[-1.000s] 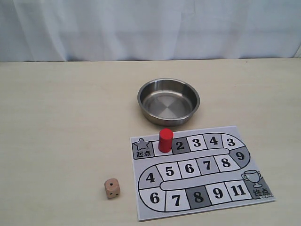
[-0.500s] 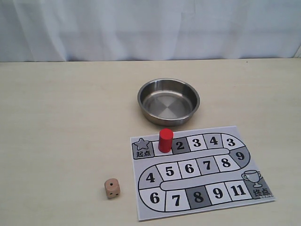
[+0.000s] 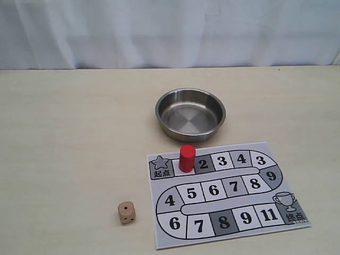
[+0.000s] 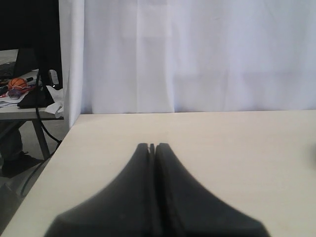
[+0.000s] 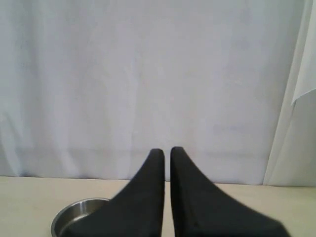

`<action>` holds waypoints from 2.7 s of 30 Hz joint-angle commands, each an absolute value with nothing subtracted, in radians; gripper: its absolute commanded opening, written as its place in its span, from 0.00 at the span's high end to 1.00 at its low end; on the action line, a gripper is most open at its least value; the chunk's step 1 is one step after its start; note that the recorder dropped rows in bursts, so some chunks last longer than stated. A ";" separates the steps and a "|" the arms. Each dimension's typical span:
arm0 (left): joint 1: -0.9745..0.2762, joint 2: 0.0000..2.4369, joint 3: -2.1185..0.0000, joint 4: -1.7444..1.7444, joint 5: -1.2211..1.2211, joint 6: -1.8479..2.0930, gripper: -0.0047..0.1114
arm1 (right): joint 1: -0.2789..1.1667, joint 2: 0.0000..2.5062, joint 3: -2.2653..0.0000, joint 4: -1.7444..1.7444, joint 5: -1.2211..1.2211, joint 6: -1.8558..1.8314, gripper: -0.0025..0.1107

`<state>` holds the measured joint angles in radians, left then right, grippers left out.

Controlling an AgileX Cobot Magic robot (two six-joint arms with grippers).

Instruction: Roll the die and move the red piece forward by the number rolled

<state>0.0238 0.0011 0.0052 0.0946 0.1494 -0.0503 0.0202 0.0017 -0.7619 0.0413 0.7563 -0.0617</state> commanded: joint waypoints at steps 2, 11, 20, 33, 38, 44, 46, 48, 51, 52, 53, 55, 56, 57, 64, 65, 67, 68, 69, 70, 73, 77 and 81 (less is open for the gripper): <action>0.024 0.000 0.000 0.094 0.136 -0.053 0.96 | 0.027 0.000 -0.614 0.049 0.590 -0.067 0.94; 0.024 0.000 0.000 0.094 0.136 -0.053 0.96 | 0.027 0.000 -0.287 0.049 0.217 -0.065 0.94; 0.024 0.000 0.000 0.093 0.141 -0.053 0.96 | 0.027 0.000 -0.013 -0.012 0.024 -0.068 0.94; 0.024 0.000 0.000 0.093 0.141 -0.053 0.96 | 0.027 0.000 0.000 -0.007 0.162 -0.063 0.94; 0.024 0.000 0.000 0.093 0.141 -0.053 0.96 | 0.027 0.000 0.000 -0.007 0.162 -0.044 0.94; 0.024 0.000 0.000 0.096 0.138 -0.053 0.96 | 0.027 0.000 0.000 -0.007 0.160 -0.038 0.94; 0.024 0.000 0.000 0.094 0.138 -0.053 0.96 | 0.027 0.000 0.000 -0.007 0.160 -0.038 0.94; 0.024 0.000 0.000 0.094 0.138 -0.053 0.96 | 0.027 0.000 0.000 -0.007 0.160 -0.038 0.94; 0.024 0.000 0.000 0.094 0.138 -0.053 0.96 | 0.027 0.000 0.000 -0.007 0.160 -0.038 0.94; 0.024 0.000 0.000 0.094 0.138 -0.053 0.96 | 0.027 0.000 0.000 -0.007 0.160 -0.038 0.94; 0.024 0.000 0.000 0.094 0.138 -0.053 0.96 | 0.027 0.000 0.000 -0.007 0.160 -0.038 0.94; 0.024 0.000 0.000 0.094 0.138 -0.053 0.96 | 0.027 0.000 0.000 -0.007 0.160 -0.038 0.94; 0.024 0.000 0.000 0.094 0.138 -0.053 0.96 | 0.027 0.000 0.000 -0.007 0.160 -0.038 0.94; 0.024 0.000 0.000 0.094 0.138 -0.053 0.96 | 0.027 0.000 0.000 -0.007 0.160 -0.038 0.94; 0.024 0.000 0.000 0.094 0.138 -0.053 0.96 | 0.027 0.000 0.000 -0.007 0.160 -0.038 0.94; 0.024 0.000 0.000 0.094 0.138 -0.053 0.96 | 0.027 0.000 0.000 -0.007 0.160 -0.038 0.94; 0.024 0.000 0.000 0.094 0.138 -0.053 0.96 | 0.027 0.000 0.000 -0.007 0.160 -0.038 0.94; 0.024 0.000 0.000 0.094 0.138 -0.053 0.96 | 0.027 0.000 0.000 -0.007 0.160 -0.038 0.94; 0.024 0.000 0.000 0.092 0.142 -0.053 0.96 | 0.027 0.000 0.000 -0.007 0.160 -0.038 0.94; 0.024 0.000 0.000 0.092 0.144 -0.053 0.96 | 0.027 0.000 0.000 -0.007 0.160 -0.038 0.94; 0.024 0.000 0.000 0.092 0.144 -0.053 0.96 | 0.027 0.000 0.000 -0.007 0.160 -0.038 0.94; 0.024 0.000 0.000 0.092 0.144 -0.053 0.96 | 0.027 0.000 0.000 -0.007 0.160 -0.038 0.94; 0.024 0.000 0.000 0.092 0.144 -0.053 0.96 | 0.027 0.000 0.000 -0.007 0.160 -0.038 0.94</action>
